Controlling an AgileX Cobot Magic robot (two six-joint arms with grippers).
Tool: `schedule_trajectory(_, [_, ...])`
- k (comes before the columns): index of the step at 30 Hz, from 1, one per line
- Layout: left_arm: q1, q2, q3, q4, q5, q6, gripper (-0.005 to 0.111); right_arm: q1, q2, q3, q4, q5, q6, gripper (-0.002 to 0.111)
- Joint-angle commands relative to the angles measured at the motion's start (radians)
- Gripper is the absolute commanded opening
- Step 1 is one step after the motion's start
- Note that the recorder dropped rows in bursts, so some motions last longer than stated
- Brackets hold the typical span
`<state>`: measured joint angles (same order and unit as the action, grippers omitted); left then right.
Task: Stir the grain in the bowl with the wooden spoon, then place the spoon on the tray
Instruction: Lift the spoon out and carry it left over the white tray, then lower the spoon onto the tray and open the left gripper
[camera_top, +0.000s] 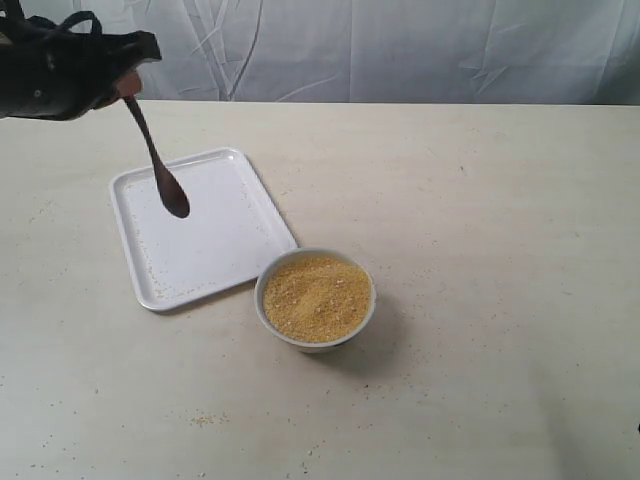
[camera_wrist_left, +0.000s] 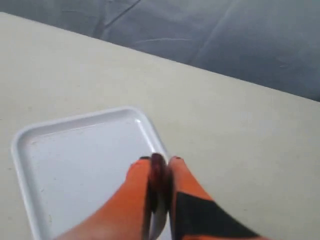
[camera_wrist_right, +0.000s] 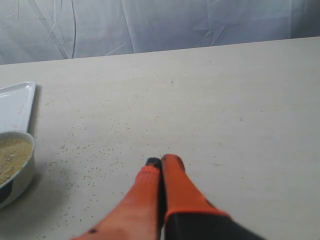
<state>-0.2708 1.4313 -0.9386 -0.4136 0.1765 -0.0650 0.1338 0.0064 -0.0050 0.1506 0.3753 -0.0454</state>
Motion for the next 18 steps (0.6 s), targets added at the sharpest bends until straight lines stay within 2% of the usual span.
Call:
schedule_trajectory(1, [0.091,0.155,-0.116,-0.053,0.170,0.071,0.000,-0.004,-0.006,0.005,-0.001,-0.012,-0.002,-0.001])
schedule_trajectory(3, [0.118,0.239,-0.169,-0.188,0.252,0.223,0.000,-0.004,-0.006,0.005,-0.001,-0.012,-0.002,-0.001])
schedule_trajectory(6, [0.167,0.355,-0.246,-0.479,0.384,0.455,0.000,-0.004,-0.006,0.005,-0.001,-0.010,-0.004,-0.001])
schedule_trajectory(9, [0.211,0.465,-0.296,-0.646,0.478,0.540,0.000,-0.004,-0.006,0.005,-0.001,-0.010,-0.004,-0.001])
schedule_trajectory(12, [0.233,0.555,-0.321,-0.710,0.504,0.540,0.000,-0.004,-0.006,0.005,-0.001,-0.010,-0.004,-0.001])
schedule_trajectory(15, [0.239,0.610,-0.323,-0.708,0.502,0.542,0.000,-0.004,-0.006,0.005,-0.001,-0.010,-0.004,-0.001])
schedule_trajectory(18, [0.241,0.639,-0.323,-0.693,0.501,0.542,0.007,-0.004,-0.006,0.005,-0.001,-0.010,-0.004,-0.001])
